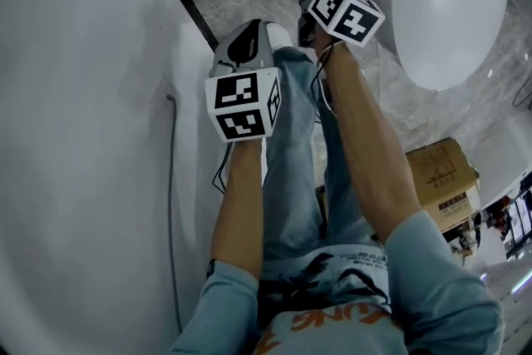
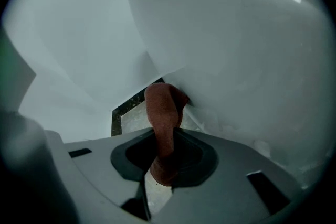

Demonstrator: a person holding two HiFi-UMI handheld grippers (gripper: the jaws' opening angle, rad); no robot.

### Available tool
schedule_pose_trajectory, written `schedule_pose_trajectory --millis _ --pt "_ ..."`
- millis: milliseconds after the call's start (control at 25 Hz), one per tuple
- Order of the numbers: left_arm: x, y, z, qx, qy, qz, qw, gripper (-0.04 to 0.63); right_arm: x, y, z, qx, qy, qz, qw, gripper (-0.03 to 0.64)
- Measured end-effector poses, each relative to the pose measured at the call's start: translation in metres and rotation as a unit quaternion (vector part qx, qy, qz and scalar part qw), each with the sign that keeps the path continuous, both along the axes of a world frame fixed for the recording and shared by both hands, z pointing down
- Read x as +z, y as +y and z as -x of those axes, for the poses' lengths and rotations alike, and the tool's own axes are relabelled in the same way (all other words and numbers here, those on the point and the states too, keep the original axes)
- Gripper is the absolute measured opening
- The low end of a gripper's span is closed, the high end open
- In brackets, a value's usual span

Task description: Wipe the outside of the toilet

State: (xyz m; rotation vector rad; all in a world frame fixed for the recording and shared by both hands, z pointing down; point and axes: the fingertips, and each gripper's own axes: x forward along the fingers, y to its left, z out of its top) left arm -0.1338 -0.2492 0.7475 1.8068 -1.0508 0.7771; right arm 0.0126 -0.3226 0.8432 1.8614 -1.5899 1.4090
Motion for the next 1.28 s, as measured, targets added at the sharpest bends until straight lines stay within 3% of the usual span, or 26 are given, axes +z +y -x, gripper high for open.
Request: schedule_pose_trajectory --millis 480,880,1080,1280 --pt "0.005 0.017 0.009 -0.023 -0.007 0.001 0.9997 -0.005 0.019 0.036 -0.018 0.061 -0.01 0.023 0.998 0.074" --pt "0.009 0.066 -0.017 -0.028 -0.015 -0.002 0.9995 -0.005 0.03 0.09 -0.037 0.047 -0.018 0.031 0.998 0.074" --pt "0.011 0.089 -0.026 -0.024 -0.025 -0.006 0.9994 -0.005 0.029 0.117 -0.044 -0.006 0.007 0.026 1.0 0.074" --pt "0.011 0.115 -0.047 -0.013 -0.029 -0.015 0.9994 -0.005 0.03 0.149 -0.056 0.002 -0.008 0.022 1.0 0.074"
